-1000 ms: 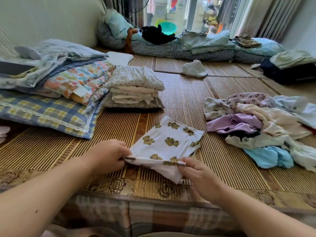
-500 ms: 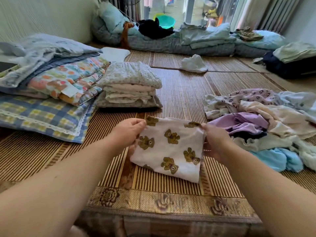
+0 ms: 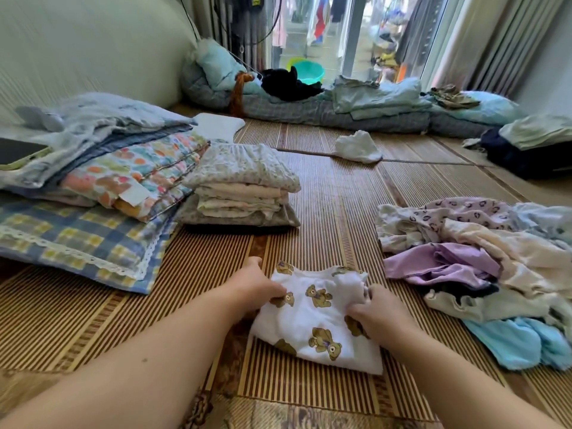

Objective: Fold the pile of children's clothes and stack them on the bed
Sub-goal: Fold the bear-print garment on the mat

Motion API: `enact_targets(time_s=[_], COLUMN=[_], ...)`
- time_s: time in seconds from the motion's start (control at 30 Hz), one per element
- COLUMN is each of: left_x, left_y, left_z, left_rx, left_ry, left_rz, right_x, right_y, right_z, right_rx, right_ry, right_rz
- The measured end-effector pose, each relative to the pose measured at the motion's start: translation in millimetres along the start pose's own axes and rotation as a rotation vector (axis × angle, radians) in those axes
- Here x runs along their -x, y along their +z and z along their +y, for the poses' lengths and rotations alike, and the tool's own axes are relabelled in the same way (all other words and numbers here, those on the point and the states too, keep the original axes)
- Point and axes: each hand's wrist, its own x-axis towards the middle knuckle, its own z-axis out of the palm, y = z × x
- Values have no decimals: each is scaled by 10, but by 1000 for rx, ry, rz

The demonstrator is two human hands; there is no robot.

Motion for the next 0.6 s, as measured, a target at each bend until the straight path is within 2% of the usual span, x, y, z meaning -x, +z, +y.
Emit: enact_targets(time_s=[0.1,0.17,0.23,0.33,0.4,0.6], left_x=[127,183,266,322,353,286], left_y=[-51,-58,-56,47,54,-477], left_z=[20,6,-4,-21,-21,206], left_rx=[294,338,276,51,6,254], left_ry=[-14,17,97,205,237,422], left_rz=[-208,-312,-346,-304,-238,-87], right_x=[74,125,183,206,237,155], right_y=[-68,-81,-119,-118,-124,-463], right_z=[16,42,31,76,43,-520], right_rx=[-36,29,11,26,32,-301], right_ry=[-93,-168,-178,-165,-174,-287], right_rz=[-10,-73,-133,-175,-152,-126])
